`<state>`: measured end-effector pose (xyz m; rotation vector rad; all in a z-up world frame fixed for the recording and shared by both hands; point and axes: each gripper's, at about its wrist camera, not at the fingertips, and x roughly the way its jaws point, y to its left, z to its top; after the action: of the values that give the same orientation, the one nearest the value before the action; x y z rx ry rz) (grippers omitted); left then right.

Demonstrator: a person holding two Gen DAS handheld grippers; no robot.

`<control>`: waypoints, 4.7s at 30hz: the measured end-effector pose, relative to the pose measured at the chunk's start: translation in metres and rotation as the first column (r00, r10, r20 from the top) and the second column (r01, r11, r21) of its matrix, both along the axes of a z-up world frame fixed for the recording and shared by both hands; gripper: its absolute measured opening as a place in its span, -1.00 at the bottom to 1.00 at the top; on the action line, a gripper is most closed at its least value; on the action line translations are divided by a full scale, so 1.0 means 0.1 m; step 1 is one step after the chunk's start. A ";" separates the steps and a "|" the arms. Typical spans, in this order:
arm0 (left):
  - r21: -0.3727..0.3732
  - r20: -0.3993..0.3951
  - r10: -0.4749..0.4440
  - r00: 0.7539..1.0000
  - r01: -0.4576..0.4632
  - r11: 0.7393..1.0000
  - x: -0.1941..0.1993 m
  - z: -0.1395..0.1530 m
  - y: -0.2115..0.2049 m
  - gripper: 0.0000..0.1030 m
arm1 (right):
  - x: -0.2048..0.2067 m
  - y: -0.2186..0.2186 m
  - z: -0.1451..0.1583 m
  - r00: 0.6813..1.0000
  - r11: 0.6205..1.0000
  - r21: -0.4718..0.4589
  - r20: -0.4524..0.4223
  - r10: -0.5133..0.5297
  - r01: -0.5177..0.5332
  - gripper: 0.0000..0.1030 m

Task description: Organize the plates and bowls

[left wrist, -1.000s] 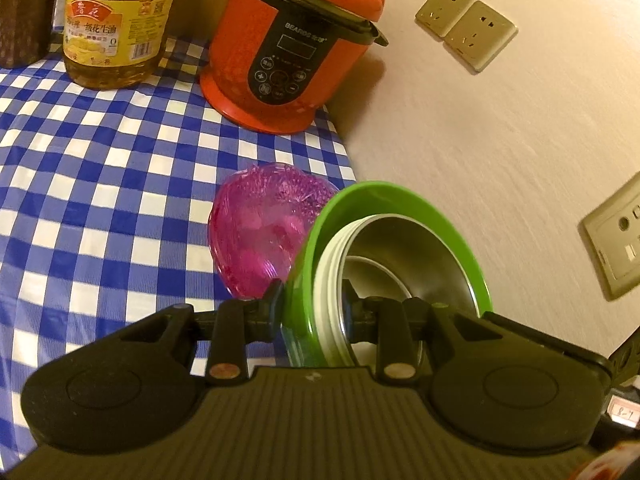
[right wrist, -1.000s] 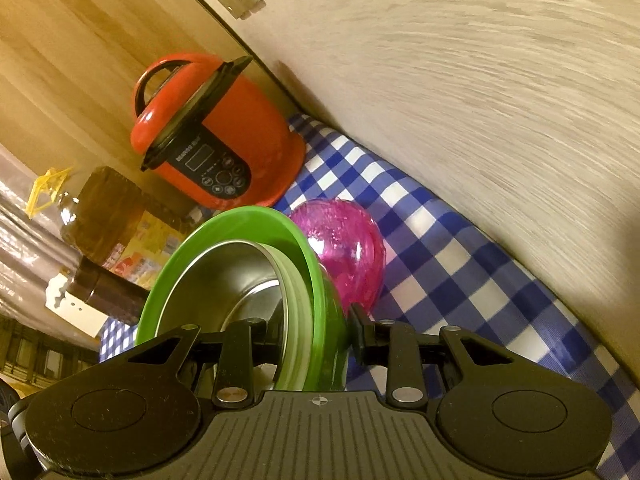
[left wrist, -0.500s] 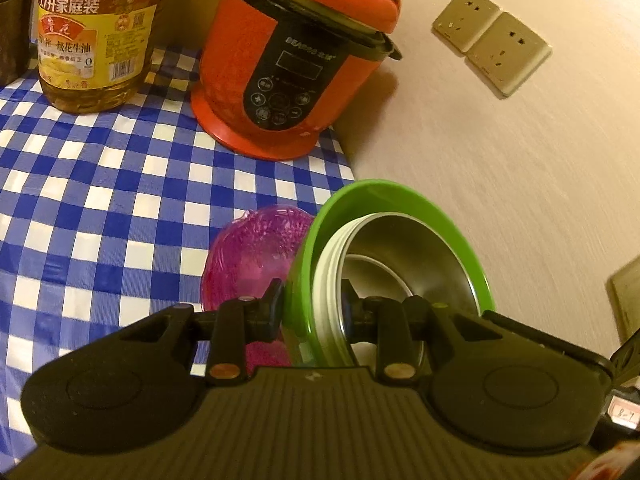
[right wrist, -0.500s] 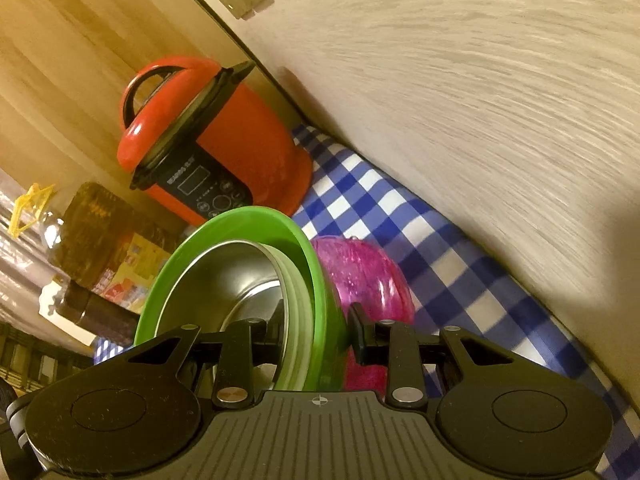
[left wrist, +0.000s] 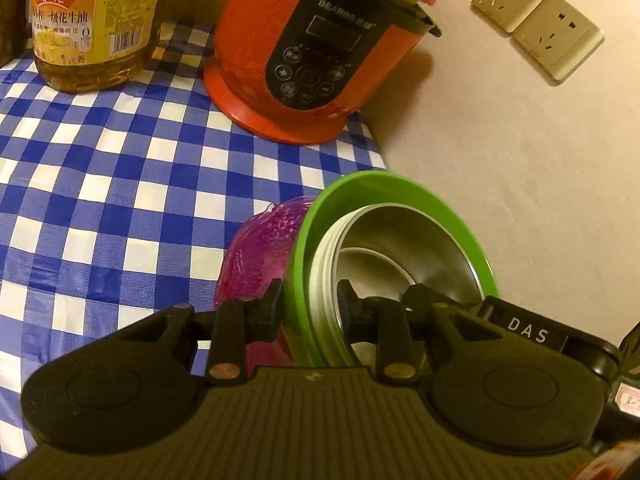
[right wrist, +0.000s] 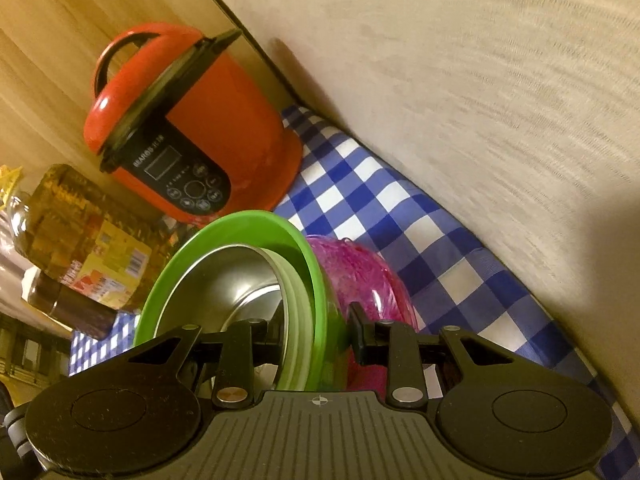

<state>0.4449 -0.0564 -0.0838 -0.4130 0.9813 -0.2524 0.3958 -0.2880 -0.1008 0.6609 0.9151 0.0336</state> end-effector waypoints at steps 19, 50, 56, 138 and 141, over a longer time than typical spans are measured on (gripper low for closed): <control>0.028 -0.002 0.005 1.000 -0.005 1.000 0.14 -0.29 -0.06 -0.52 | 0.08 0.02 -0.35 1.000 1.000 -0.008 0.000 0.023 -0.023 -0.42; 0.038 0.073 0.026 0.997 -0.028 0.999 -0.03 -0.06 0.00 -0.25 | -0.05 0.04 -0.16 0.996 0.998 -0.048 0.080 0.048 -0.045 0.07; 0.033 0.082 0.035 0.996 -0.038 0.999 -0.17 0.02 0.03 -0.17 | -0.18 0.03 -0.04 0.995 0.997 -0.061 0.085 0.043 -0.038 0.09; 0.293 0.177 0.008 0.984 -0.061 0.954 -3.35 0.77 0.10 0.62 | -3.08 0.25 0.91 0.945 0.882 -0.396 0.086 0.314 -0.257 0.15; 0.300 0.170 0.000 0.985 -0.052 0.952 -3.38 0.75 0.09 0.63 | -3.10 0.25 0.90 0.943 0.881 -0.390 0.081 0.323 -0.268 0.15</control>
<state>0.1073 -0.0475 -0.0090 -0.1197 0.8309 -0.1067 0.0861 -0.2631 -0.0111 0.1538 0.8455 0.1746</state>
